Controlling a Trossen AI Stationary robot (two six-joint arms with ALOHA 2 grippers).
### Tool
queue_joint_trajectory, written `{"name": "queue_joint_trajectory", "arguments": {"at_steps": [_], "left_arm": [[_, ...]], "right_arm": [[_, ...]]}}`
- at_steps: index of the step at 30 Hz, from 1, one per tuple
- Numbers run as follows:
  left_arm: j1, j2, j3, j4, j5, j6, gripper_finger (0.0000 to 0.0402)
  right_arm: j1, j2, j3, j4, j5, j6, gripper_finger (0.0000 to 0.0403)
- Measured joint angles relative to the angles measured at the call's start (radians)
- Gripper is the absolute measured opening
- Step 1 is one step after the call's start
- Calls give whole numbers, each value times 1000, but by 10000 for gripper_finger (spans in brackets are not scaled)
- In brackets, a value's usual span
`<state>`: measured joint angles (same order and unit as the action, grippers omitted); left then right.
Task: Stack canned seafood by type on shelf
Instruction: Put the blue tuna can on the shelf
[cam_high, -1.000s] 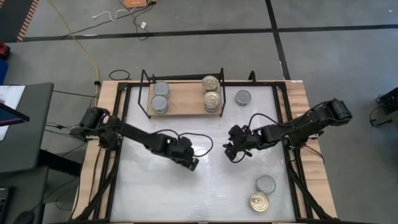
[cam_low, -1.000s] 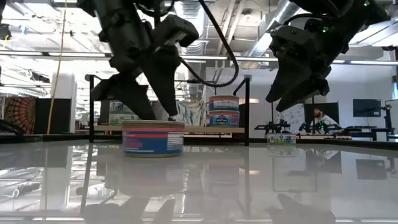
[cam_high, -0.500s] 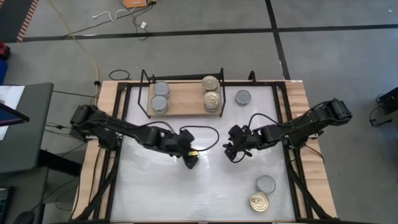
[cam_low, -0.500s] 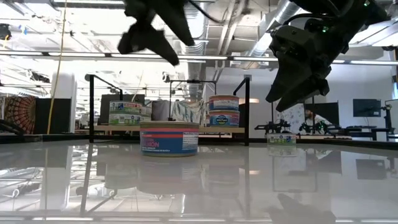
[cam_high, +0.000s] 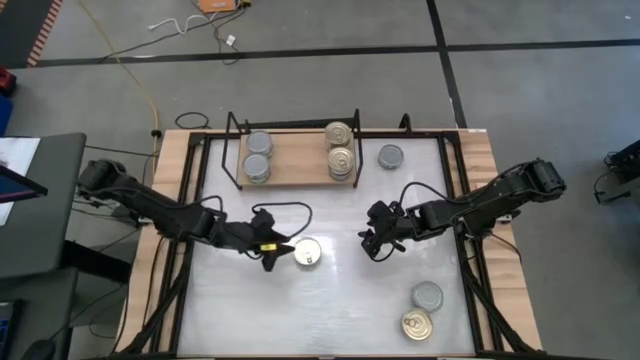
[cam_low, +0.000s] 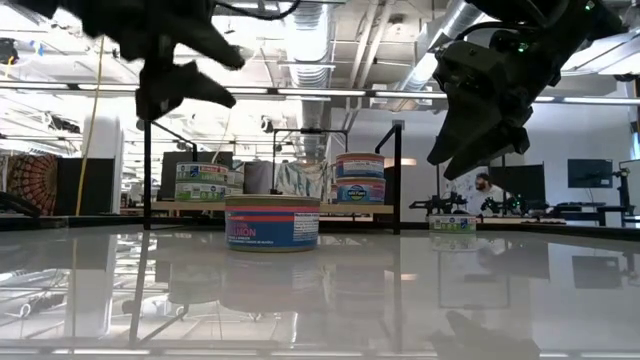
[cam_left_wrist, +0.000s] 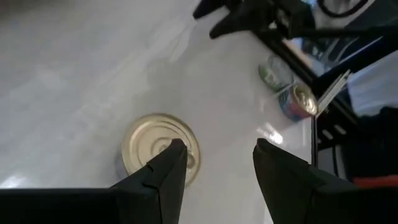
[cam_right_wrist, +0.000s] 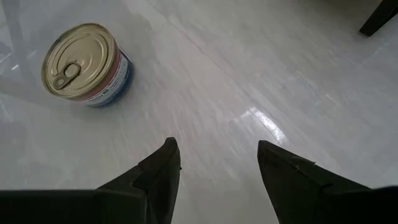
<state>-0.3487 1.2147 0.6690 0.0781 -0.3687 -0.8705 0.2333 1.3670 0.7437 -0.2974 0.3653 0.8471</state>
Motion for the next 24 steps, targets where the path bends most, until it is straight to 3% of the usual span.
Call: {"name": "queue_joint_trajectory", "arguments": {"at_steps": [9, 16, 24], "left_arm": [[-4, 36, -126, 36, -12, -60, 177], [-11, 75, -139, 39, -3, -144, 177], [-11, 96, -139, 47, -7, -148, 177]], "right_arm": [[0, 0, 0, 16, 0, 2, 240], [-6, 13, 0, 126, 0, 52, 240], [-30, 13, 0, 111, 1, 89, 240]]}}
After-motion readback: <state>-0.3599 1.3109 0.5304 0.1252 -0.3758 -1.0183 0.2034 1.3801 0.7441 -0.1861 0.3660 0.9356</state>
